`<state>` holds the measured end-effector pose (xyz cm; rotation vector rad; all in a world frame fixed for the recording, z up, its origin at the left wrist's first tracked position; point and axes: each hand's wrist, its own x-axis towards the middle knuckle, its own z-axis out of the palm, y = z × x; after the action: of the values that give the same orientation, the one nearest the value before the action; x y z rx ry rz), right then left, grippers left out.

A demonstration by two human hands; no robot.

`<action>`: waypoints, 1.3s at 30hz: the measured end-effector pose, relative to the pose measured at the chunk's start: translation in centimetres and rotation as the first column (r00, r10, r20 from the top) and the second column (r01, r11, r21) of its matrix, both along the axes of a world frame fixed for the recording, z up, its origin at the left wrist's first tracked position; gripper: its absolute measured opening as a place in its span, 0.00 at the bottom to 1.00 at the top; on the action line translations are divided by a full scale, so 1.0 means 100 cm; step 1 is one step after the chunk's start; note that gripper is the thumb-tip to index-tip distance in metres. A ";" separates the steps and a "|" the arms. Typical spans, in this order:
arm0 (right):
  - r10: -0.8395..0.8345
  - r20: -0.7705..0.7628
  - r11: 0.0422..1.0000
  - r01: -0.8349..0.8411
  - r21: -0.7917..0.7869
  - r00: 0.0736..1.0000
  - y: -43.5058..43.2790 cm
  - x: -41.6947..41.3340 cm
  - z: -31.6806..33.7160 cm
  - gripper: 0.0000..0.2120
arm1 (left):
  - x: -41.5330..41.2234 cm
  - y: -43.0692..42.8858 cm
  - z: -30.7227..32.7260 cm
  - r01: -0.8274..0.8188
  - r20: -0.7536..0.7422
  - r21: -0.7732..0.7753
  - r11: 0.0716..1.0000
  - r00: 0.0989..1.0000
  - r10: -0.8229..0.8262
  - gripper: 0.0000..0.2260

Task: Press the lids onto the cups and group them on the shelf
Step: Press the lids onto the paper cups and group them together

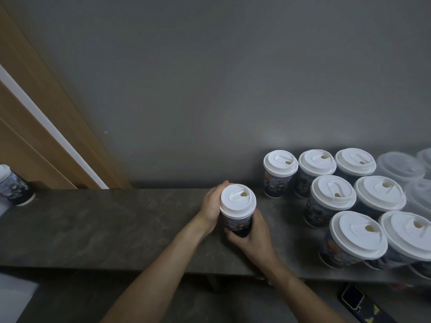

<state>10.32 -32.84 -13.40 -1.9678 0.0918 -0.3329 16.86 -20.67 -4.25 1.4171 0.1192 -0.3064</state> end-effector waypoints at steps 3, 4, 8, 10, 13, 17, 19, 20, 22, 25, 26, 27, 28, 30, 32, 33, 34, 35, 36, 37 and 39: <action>-0.024 0.015 0.999 0.024 0.029 1.000 0.003 -0.001 0.001 0.36 | -0.018 -0.009 0.002 -0.154 0.047 0.013 0.988 0.987 0.153 0.17; -0.032 0.011 0.999 0.031 0.037 0.999 0.003 -0.002 0.002 0.37 | -0.021 -0.010 0.001 -0.182 0.069 0.019 0.983 0.981 0.180 0.18; -0.011 0.013 1.000 0.011 0.024 1.000 0.000 -0.001 0.001 0.33 | -0.011 -0.005 0.008 -0.021 0.030 0.003 1.000 0.999 0.021 0.19; 0.010 0.019 1.000 -0.011 0.012 1.000 0.000 -0.001 0.002 0.32 | -0.005 -0.001 0.014 0.081 0.003 0.009 0.997 0.997 -0.081 0.19; 0.012 0.025 1.000 -0.012 0.012 1.000 0.002 -0.001 0.004 0.35 | -0.007 -0.003 0.013 -0.039 0.014 -0.006 0.999 0.999 0.039 0.16; -0.016 -0.012 0.997 0.017 0.072 1.000 0.001 -0.002 0.006 0.41 | -0.020 -0.008 0.003 -0.202 0.088 -0.010 0.979 0.975 0.202 0.18; -0.021 -0.040 0.997 0.024 0.072 0.999 0.002 -0.003 0.007 0.37 | -0.022 -0.008 0.003 -0.227 0.112 0.001 0.974 0.968 0.225 0.18; -0.016 -0.048 0.996 0.020 0.084 0.999 0.002 -0.003 0.008 0.35 | -0.022 -0.011 0.006 -0.216 0.119 0.015 0.976 0.970 0.212 0.19; 0.015 -0.059 0.994 -0.009 0.107 0.998 -0.002 -0.002 0.009 0.31 | -0.021 -0.014 0.012 -0.183 0.057 0.034 0.982 0.982 0.181 0.18; 0.166 -0.123 0.956 -0.129 0.264 0.978 -0.009 -0.007 0.025 0.24 | -0.011 -0.013 0.024 -0.011 -0.090 -0.021 1.000 0.996 0.009 0.23; 0.236 -0.149 0.920 -0.171 0.351 0.960 -0.010 -0.010 0.034 0.21 | -0.009 -0.010 0.029 0.054 -0.083 -0.045 0.998 0.995 -0.057 0.28; 0.296 -0.168 0.873 -0.195 0.447 0.940 -0.009 -0.014 0.044 0.19 | -0.006 -0.005 0.033 0.120 -0.065 -0.065 0.991 0.990 -0.124 0.33; 0.357 -0.175 0.804 -0.206 0.558 0.917 -0.007 -0.018 0.055 0.17 | -0.004 -0.001 0.035 0.178 -0.039 -0.086 0.980 0.983 -0.181 0.38; 0.468 -0.163 0.624 -0.194 0.757 0.869 0.000 -0.025 0.071 0.25 | -0.004 0.005 0.043 0.258 -0.055 -0.151 0.954 0.962 -0.268 0.43; 0.520 -0.148 0.501 -0.160 0.851 0.841 0.007 -0.031 0.085 0.38 | -0.005 0.009 0.048 0.311 -0.066 -0.202 0.929 0.942 -0.330 0.45; 0.530 -0.145 0.467 -0.145 0.872 0.835 0.009 -0.033 0.091 0.44 | -0.004 0.012 0.047 0.307 -0.038 -0.190 0.932 0.947 -0.320 0.47; 0.542 -0.137 0.440 -0.141 0.887 0.829 0.011 -0.036 0.097 0.47 | -0.004 0.014 0.047 0.279 -0.012 -0.190 0.941 0.958 -0.286 0.48; 0.558 -0.124 0.413 -0.145 0.899 0.821 0.012 -0.039 0.101 0.49 | -0.004 0.015 0.047 0.254 0.015 -0.185 0.949 0.967 -0.256 0.48; 0.575 -0.115 0.384 -0.143 0.912 0.810 0.012 -0.041 0.107 0.48 | -0.006 0.017 0.051 0.243 0.040 -0.181 0.953 0.970 -0.240 0.45; 0.589 -0.106 0.352 -0.137 0.926 0.801 0.011 -0.044 0.111 0.47 | -0.008 0.018 0.054 0.245 0.061 -0.175 0.954 0.969 -0.238 0.39; 0.611 -0.091 0.311 -0.132 0.941 0.787 0.010 -0.048 0.120 0.46 | -0.014 0.020 0.063 0.263 0.080 -0.173 0.949 0.964 -0.252 0.31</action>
<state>5.52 -31.89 -1.36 -0.8202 0.0589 0.4683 15.47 -18.70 2.00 1.2577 -0.1405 -0.4801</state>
